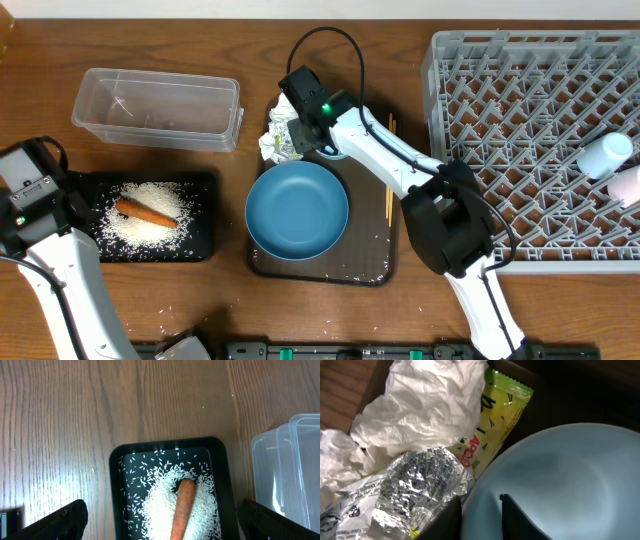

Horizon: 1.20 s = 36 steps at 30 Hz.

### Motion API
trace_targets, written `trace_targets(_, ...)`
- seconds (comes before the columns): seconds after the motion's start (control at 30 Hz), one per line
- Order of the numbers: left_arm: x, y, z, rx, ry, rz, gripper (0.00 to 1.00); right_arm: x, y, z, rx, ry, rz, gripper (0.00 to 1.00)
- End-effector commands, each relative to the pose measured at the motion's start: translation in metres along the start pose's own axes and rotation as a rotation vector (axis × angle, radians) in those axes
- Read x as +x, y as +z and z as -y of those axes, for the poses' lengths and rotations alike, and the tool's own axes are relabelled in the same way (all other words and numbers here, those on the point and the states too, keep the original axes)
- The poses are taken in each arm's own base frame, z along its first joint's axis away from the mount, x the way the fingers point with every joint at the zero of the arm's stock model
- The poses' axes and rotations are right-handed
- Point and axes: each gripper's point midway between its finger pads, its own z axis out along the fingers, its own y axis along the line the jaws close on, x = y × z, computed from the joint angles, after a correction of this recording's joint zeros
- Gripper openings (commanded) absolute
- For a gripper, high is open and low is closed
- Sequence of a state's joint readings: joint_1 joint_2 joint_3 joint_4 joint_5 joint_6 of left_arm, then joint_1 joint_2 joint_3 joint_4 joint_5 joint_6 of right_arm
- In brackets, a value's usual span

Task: Sort waste into correct bins and load items into the dishwasher rack
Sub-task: 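Return the right gripper to the tray and grasp the light-blue bowl rim, then carry the light-blue bowl to the rack's far right and release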

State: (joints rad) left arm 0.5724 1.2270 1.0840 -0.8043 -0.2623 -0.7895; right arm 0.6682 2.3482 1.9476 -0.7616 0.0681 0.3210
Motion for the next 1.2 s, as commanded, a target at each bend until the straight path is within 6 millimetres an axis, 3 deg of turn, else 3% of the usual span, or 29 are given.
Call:
trace_targets(0.0, -0.002, 0.001, -0.003, -0.015, -0.013, 0.010, 0.97, -0.001, -0.003, -0.003, 0.003, 0.022, 0.002, 0.10)
trace_targets(0.07, -0.002, 0.001, -0.003, -0.015, -0.013, 0.010, 0.97, 0.000, -0.005, -0.003, 0.002, 0.041, -0.008, 0.01)
trace_targets(0.17, -0.002, 0.001, -0.003, -0.015, -0.014, 0.010, 0.97, -0.007, -0.015, -0.002, 0.001, 0.046, 0.005, 0.01)
trace_targets(0.27, -0.002, 0.001, -0.003, -0.015, -0.013, 0.010, 0.97, -0.026, -0.039, 0.005, -0.011, 0.062, 0.049, 0.01)
trace_targets(0.37, -0.002, 0.001, -0.003, -0.015, -0.013, 0.010, 0.97, -0.049, -0.083, 0.012, -0.060, 0.090, 0.101, 0.01)
trace_targets(0.47, -0.002, 0.001, -0.003, -0.015, -0.013, 0.010, 0.97, -0.073, -0.140, 0.027, -0.123, 0.101, 0.186, 0.01)
trace_targets(0.6, -0.002, 0.001, -0.003, -0.015, -0.013, 0.010, 0.97, -0.093, -0.205, 0.072, -0.157, 0.118, 0.300, 0.01)
trace_targets(0.73, -0.002, 0.001, -0.003, -0.015, -0.013, 0.010, 0.97, -0.096, -0.244, 0.136, -0.186, 0.169, 0.350, 0.01)
trace_targets(0.97, -0.002, 0.001, -0.003, -0.015, -0.013, 0.010, 0.97, -0.085, -0.270, 0.229, -0.497, 0.209, 0.417, 0.01)
trace_targets(1.17, -0.002, 0.001, -0.003, -0.015, -0.013, 0.010, 0.97, -0.061, -0.263, 0.319, -0.596, 0.386, 0.450, 0.01)
